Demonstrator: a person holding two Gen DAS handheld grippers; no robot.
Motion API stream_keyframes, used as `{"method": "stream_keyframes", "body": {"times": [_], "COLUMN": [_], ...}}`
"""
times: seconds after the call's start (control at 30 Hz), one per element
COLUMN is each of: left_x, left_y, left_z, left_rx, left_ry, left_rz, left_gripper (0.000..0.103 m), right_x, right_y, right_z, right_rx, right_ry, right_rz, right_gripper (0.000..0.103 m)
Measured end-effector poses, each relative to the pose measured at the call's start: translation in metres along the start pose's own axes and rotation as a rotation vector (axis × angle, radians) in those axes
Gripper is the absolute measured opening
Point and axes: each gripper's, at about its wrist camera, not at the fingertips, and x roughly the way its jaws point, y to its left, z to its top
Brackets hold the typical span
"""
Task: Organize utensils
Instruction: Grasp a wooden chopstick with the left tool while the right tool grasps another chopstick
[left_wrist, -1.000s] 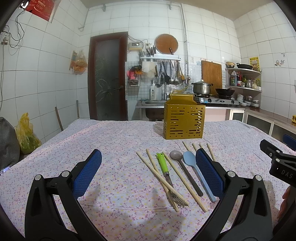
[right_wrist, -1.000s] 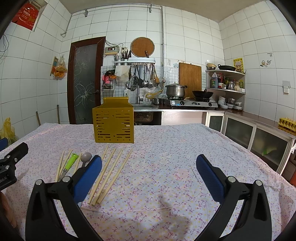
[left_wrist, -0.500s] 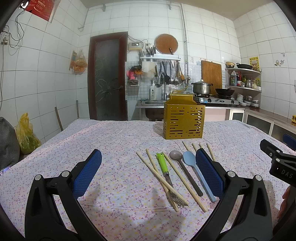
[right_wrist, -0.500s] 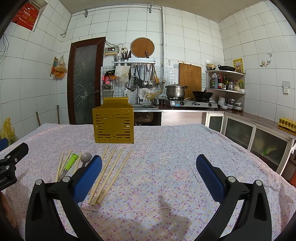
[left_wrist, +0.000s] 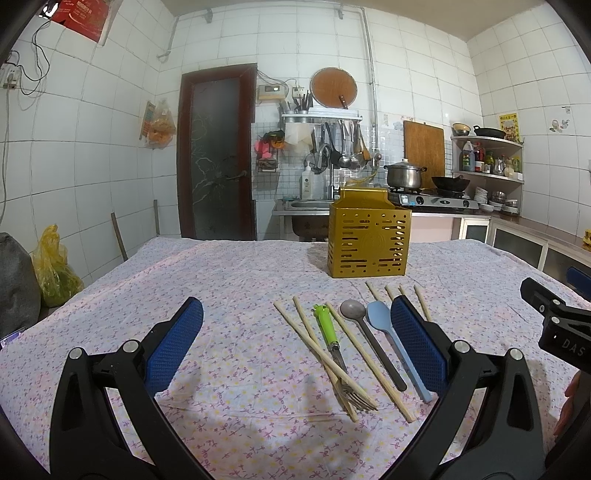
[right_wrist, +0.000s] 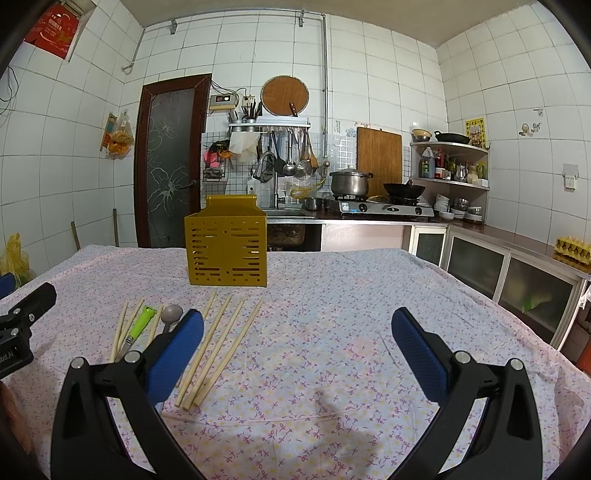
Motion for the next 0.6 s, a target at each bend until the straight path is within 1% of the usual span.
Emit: {"method": "stream_keyframes", "body": {"times": [0.27, 0.37, 0.43, 0.5, 0.57, 0.6], "left_x": [0.008, 0.017, 0.028, 0.045, 0.065, 0.073], "left_y": [0.007, 0.014, 0.017, 0.020, 0.025, 0.026], "left_z": [0.001, 0.000, 0.003, 0.008, 0.017, 0.021], "left_rx": [-0.027, -0.054, -0.065, -0.064, -0.066, -0.071], "left_ry": [0.037, 0.091, 0.132, 0.178, 0.218, 0.233], "left_rz": [0.020, 0.009, 0.008, 0.012, 0.026, 0.033], "left_gripper": [0.098, 0.098, 0.098, 0.098, 0.098, 0.098], "right_x": [0.002, 0.014, 0.029, 0.045, 0.060, 0.076], "right_y": [0.001, 0.005, 0.005, 0.006, 0.006, 0.006], "right_z": [0.002, 0.001, 0.003, 0.007, 0.011, 0.014], "right_rx": [-0.007, -0.016, -0.016, -0.009, -0.006, 0.004], "right_ry": [0.017, 0.066, 0.128, 0.173, 0.214, 0.254], "right_rz": [-0.004, -0.006, 0.016, 0.036, 0.027, 0.024], "right_gripper": [0.099, 0.099, 0.099, 0.099, 0.099, 0.099]}}
